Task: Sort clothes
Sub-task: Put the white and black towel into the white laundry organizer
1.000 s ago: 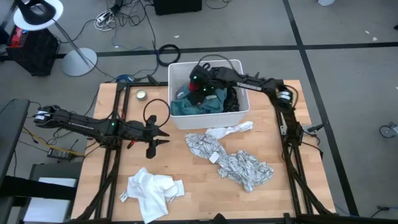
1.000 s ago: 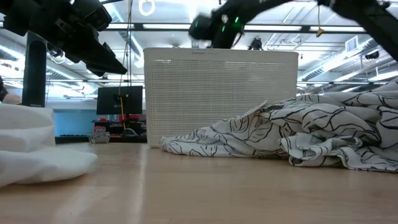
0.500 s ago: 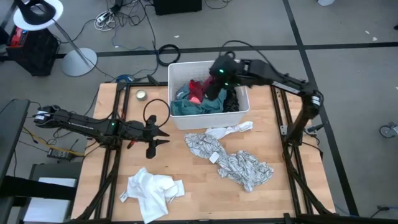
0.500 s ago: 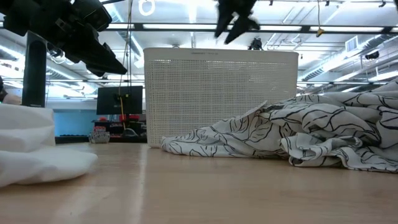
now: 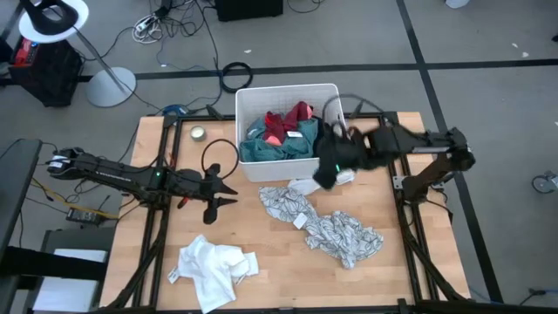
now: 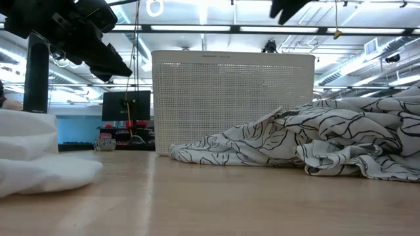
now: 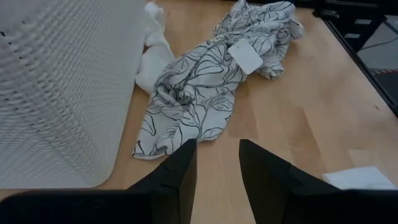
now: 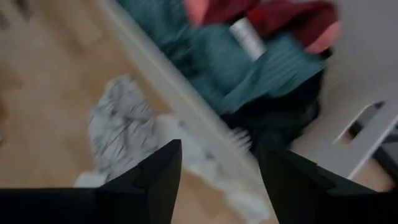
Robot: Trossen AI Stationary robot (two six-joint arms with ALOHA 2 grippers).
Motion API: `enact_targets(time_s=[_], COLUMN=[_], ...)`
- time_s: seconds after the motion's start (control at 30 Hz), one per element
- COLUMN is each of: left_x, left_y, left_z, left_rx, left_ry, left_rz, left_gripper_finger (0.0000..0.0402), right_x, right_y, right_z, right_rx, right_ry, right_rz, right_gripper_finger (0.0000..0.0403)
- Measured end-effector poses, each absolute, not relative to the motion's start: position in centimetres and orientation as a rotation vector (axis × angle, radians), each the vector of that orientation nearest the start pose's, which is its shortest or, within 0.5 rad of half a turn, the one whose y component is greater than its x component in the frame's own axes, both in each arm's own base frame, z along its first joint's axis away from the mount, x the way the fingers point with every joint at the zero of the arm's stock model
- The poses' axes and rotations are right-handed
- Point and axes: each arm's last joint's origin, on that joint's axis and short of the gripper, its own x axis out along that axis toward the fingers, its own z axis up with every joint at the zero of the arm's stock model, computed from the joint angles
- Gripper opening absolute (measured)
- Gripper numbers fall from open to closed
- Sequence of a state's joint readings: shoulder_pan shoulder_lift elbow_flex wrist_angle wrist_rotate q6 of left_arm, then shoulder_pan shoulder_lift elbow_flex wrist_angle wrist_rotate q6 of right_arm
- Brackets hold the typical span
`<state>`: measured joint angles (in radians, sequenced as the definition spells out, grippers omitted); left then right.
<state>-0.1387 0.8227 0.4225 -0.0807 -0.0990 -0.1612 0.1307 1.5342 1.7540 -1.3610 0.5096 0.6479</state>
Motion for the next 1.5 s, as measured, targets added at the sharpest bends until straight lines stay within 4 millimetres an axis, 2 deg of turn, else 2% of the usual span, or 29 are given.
enact_targets(time_s=[0.13,0.3,0.57,0.9,1.2,1.5], left_x=[17.4,17.4,17.4,17.4,17.4,17.4], left_y=[-2.1,-2.1,-2.1,-2.1,-2.1,-2.1], left_z=[21.2,21.2,21.2,21.2,21.2,21.2], left_rx=[-0.101,-0.101,-0.102,-0.108,-0.108,-0.109], left_ry=[0.48,0.479,0.48,0.48,0.479,0.48], left_rz=[0.0,0.0,0.0,0.002,0.002,0.002], left_gripper_finger=[0.0126,0.0126,0.0126,0.0126,0.0126,0.0126], right_x=[26.7,26.2,26.6,27.5,28.8,30.6], right_y=[5.5,9.0,12.2,13.3,14.2,13.5], right_z=[37.0,32.9,27.2,22.1,18.7,15.3], right_rx=[0.228,0.249,0.283,0.249,0.237,0.168], right_ry=[0.925,0.984,1.082,1.226,1.326,1.406], right_rz=[-0.598,-0.51,-0.381,-0.41,-0.307,-0.272], right_gripper_finger=[0.0209,0.0204,0.0202,0.0218,0.0242,0.0225])
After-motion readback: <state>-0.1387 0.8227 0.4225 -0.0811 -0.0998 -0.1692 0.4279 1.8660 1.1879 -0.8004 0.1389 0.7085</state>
